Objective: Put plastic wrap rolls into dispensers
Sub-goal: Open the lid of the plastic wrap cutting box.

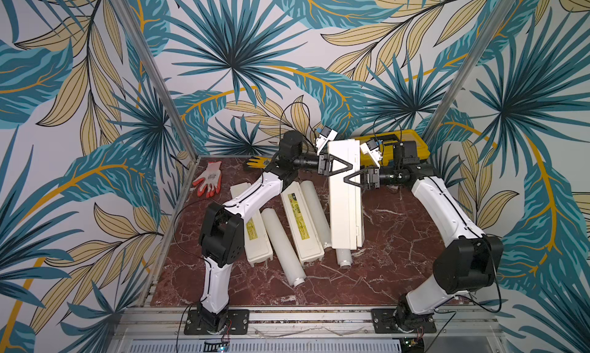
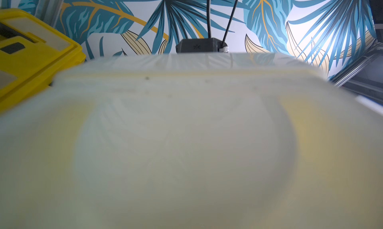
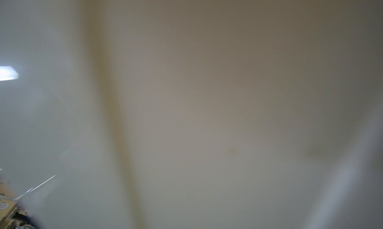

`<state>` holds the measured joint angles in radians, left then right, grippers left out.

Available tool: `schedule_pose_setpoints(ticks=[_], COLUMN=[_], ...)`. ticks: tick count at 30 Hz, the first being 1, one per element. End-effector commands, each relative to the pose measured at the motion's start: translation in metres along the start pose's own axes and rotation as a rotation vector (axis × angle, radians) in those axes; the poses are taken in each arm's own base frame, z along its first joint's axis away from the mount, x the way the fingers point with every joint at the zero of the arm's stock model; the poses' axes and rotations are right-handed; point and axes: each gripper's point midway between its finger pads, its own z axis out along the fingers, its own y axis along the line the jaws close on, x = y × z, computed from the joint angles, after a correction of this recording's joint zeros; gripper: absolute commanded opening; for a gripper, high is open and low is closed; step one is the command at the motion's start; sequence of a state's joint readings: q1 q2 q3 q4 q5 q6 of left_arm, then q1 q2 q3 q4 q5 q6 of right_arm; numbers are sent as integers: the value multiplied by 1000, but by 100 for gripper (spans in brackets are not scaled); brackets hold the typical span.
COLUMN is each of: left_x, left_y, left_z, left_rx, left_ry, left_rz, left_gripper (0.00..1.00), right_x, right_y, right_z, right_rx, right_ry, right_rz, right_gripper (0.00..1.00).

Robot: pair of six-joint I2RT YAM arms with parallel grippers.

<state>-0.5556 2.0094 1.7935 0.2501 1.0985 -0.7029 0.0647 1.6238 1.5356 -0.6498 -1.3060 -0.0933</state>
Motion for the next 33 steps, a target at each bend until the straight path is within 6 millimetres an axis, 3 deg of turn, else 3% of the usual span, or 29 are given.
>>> schedule_pose_setpoints(ticks=[1, 6, 19, 33], left_x=[15, 9, 3, 6], left_y=[14, 13, 7, 20], left_z=[13, -7, -31, -43], left_rx=[-81, -95, -101, -125], left_ry=[-30, -41, -49, -47], left_rz=[43, 53, 67, 46], left_gripper=[100, 100, 100, 100], right_x=[10, 11, 14, 20], right_y=[21, 16, 8, 4], right_z=[17, 18, 18, 16], right_rx=[-99, -99, -82, -51], right_ry=[45, 47, 48, 58], right_rz=[89, 97, 112, 121], right_gripper=[56, 56, 56, 56])
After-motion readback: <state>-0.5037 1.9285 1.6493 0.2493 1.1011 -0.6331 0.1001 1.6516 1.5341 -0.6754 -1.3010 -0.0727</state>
